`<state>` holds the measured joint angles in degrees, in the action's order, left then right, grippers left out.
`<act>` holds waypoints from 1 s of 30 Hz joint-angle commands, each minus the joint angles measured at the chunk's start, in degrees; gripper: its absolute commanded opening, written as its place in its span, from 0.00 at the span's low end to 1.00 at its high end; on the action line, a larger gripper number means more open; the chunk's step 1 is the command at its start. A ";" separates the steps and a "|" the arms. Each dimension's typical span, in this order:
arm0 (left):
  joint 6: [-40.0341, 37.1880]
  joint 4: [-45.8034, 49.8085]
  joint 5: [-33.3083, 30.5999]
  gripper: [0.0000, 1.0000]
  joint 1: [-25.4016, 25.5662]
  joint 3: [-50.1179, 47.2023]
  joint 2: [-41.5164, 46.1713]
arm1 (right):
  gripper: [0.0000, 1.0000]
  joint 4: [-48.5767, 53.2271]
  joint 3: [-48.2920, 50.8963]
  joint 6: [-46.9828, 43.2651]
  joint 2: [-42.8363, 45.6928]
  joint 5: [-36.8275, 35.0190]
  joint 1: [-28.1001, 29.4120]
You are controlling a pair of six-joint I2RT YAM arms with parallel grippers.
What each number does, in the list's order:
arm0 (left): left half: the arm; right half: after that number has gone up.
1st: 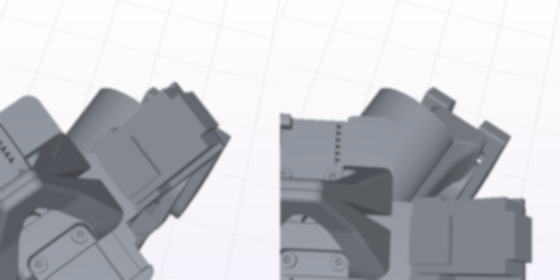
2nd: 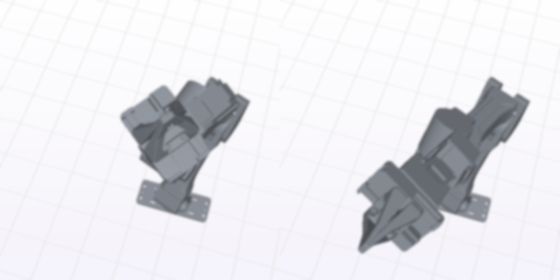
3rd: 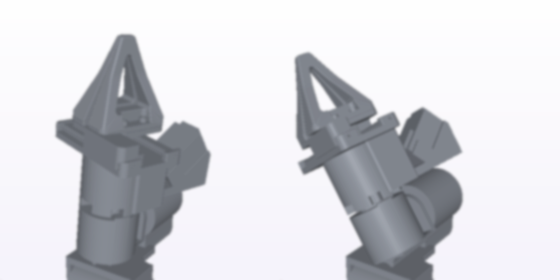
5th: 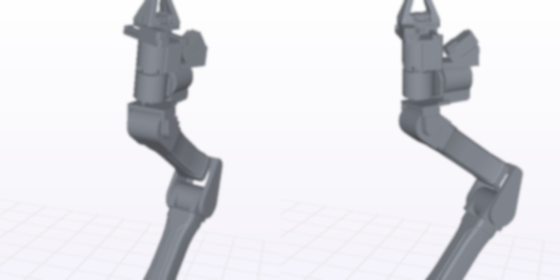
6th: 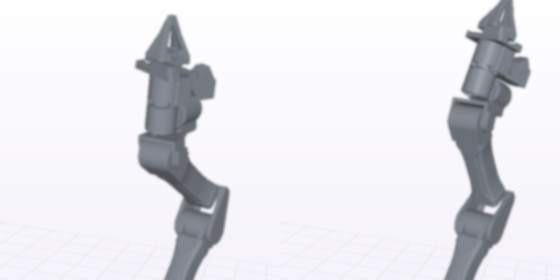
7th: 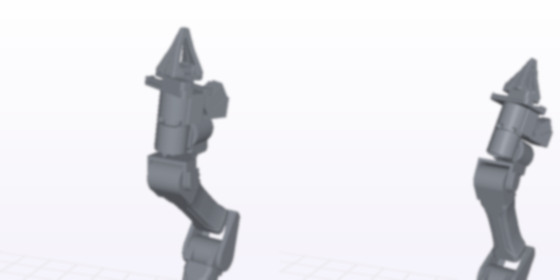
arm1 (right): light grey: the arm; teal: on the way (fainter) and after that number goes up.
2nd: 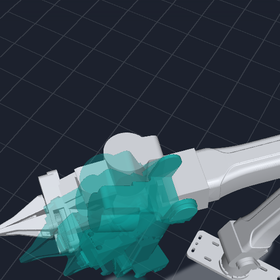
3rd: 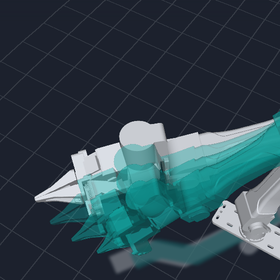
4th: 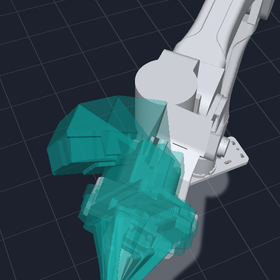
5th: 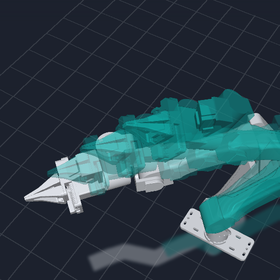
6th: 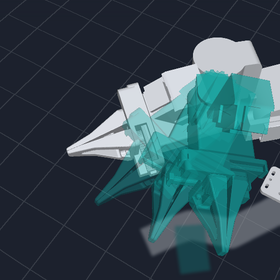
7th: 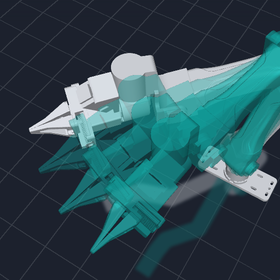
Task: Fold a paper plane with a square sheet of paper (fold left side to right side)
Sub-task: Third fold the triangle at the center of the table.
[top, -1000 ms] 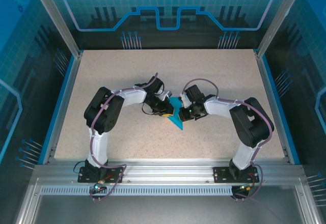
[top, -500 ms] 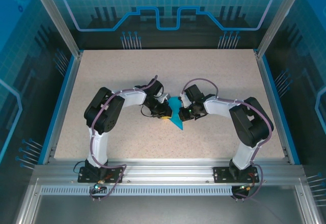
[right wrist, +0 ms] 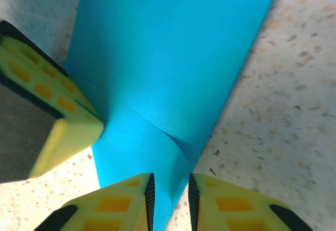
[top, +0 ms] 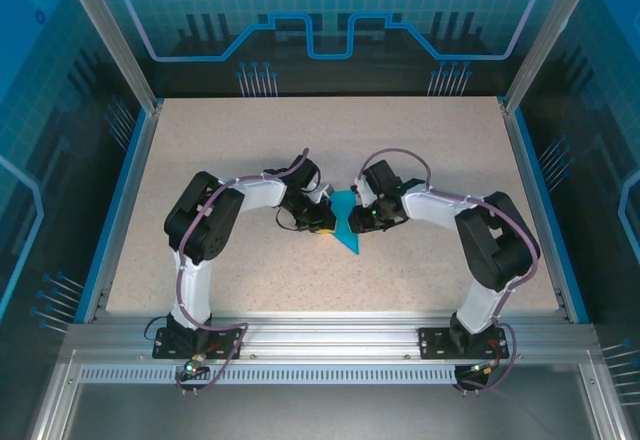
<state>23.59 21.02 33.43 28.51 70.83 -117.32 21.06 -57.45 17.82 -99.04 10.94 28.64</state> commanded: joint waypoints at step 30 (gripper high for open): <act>-0.87 4.01 -5.13 0.03 0.03 -2.54 -1.61 | 0.00 1.80 -1.97 20.84 -3.77 8.15 6.64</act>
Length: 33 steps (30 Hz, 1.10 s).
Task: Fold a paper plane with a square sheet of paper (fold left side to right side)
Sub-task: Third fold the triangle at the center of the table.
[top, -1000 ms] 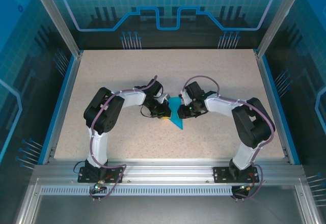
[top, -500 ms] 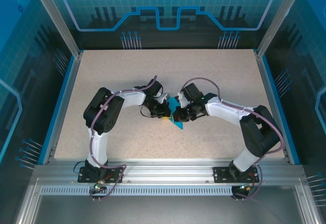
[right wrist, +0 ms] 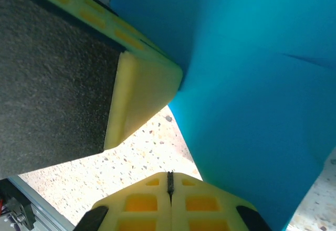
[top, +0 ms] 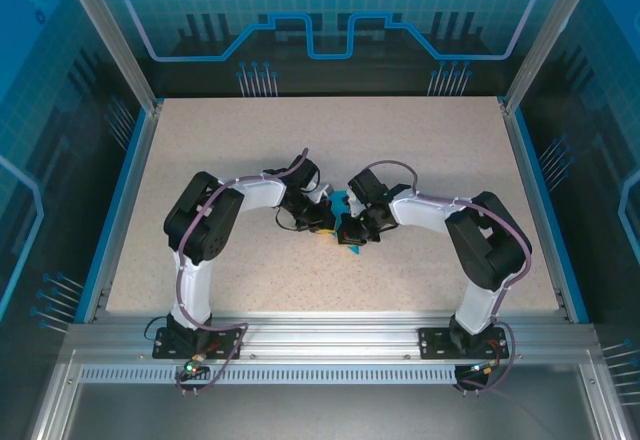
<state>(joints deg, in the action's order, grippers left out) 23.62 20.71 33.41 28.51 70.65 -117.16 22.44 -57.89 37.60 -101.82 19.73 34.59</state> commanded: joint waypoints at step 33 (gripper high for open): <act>-1.45 5.04 -5.91 0.03 0.01 -1.92 -2.27 | 0.00 3.44 2.56 4.12 -1.48 -3.68 -0.04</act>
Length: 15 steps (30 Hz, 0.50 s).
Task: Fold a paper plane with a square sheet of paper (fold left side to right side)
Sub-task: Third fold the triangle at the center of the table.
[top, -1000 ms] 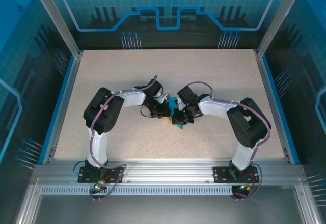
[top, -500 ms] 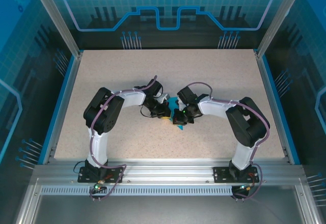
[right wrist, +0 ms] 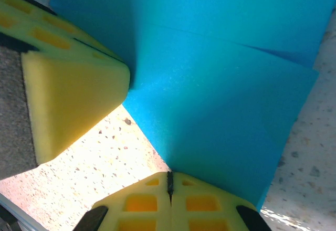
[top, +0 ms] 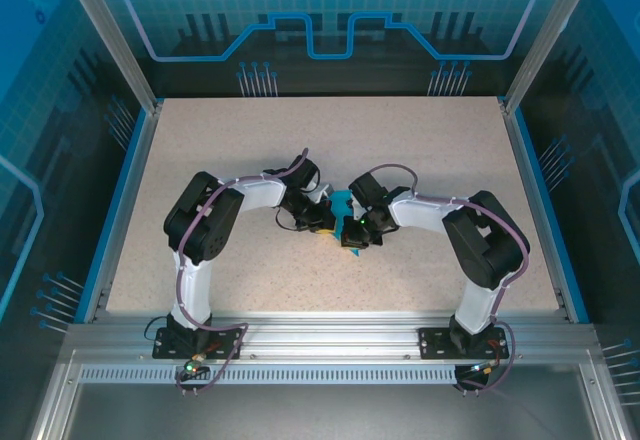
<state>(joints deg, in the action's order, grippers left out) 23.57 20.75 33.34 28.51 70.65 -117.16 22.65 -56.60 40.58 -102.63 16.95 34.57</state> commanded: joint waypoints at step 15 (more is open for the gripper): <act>-1.48 5.61 -7.02 0.03 -0.13 -1.07 -3.12 | 0.00 4.64 4.76 2.12 2.73 -1.85 -1.27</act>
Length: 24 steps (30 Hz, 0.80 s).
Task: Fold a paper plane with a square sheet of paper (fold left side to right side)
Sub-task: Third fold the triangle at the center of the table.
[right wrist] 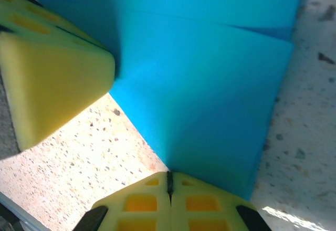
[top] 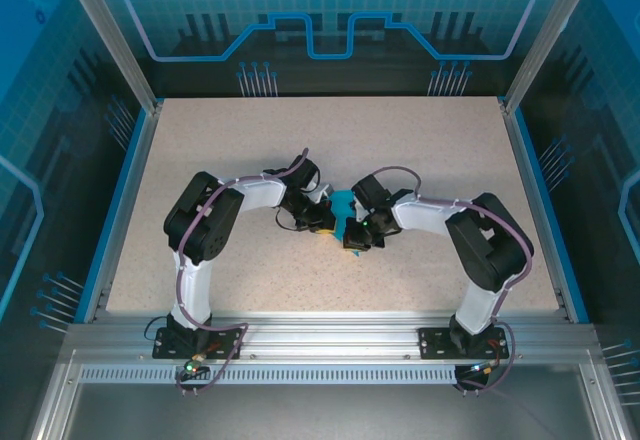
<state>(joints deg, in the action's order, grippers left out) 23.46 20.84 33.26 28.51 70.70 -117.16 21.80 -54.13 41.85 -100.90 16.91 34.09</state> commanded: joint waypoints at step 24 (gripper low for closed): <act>-1.42 6.10 -7.15 0.03 -0.26 0.04 -3.68 | 0.00 7.60 10.15 -1.97 10.74 -0.87 -5.79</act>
<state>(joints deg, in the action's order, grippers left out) 23.44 22.20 33.26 28.64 71.53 -117.49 22.44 -44.38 41.54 -92.09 17.06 29.26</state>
